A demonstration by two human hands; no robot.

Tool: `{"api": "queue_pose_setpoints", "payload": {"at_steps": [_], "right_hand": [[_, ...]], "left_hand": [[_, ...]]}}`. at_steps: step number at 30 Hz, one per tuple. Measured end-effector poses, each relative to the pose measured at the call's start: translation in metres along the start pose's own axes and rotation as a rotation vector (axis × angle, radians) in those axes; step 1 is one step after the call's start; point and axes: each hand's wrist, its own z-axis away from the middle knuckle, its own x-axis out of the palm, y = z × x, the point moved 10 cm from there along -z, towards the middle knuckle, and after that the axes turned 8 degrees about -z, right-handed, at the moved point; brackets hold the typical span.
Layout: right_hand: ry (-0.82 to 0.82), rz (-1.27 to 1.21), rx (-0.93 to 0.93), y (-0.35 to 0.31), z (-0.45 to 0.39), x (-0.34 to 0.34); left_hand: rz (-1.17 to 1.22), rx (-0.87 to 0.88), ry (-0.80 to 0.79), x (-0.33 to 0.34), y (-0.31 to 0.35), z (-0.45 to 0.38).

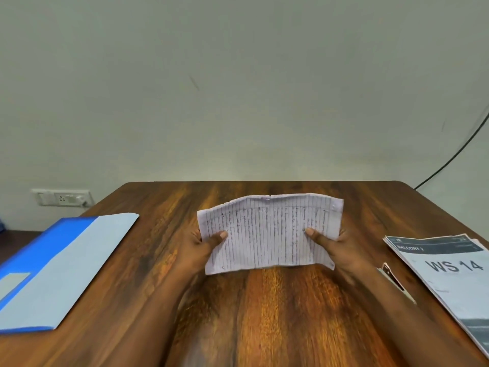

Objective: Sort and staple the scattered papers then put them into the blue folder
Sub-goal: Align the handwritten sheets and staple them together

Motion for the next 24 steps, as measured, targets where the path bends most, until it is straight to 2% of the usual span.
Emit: {"api": "queue_pose_setpoints", "payload": {"at_steps": [3, 8, 11, 16, 19, 21, 24], "right_hand": [[-0.002, -0.029, -0.047, -0.006, -0.005, -0.002], [0.002, 0.080, 0.040, 0.014, -0.002, -0.001], [0.006, 0.111, 0.071, 0.010, -0.002, -0.004], [-0.043, 0.148, 0.253, 0.018, 0.002, -0.016], [0.024, 0.130, 0.371, 0.031, 0.006, -0.030], [0.090, 0.139, 0.414, 0.037, 0.008, -0.040], [0.149, 0.173, 0.461, 0.044, 0.012, -0.047]], "left_hand": [[-0.040, 0.058, 0.029, -0.001, 0.010, -0.004], [-0.025, -0.021, -0.013, 0.008, -0.009, -0.002], [-0.017, -0.061, 0.012, 0.002, -0.013, -0.006], [0.080, -0.264, 0.043, -0.010, -0.032, -0.008], [0.115, -0.410, 0.053, -0.009, -0.042, 0.002], [0.067, -0.478, 0.034, -0.005, -0.047, 0.010], [-0.207, -0.491, -0.004, 0.001, -0.046, 0.022]]}}
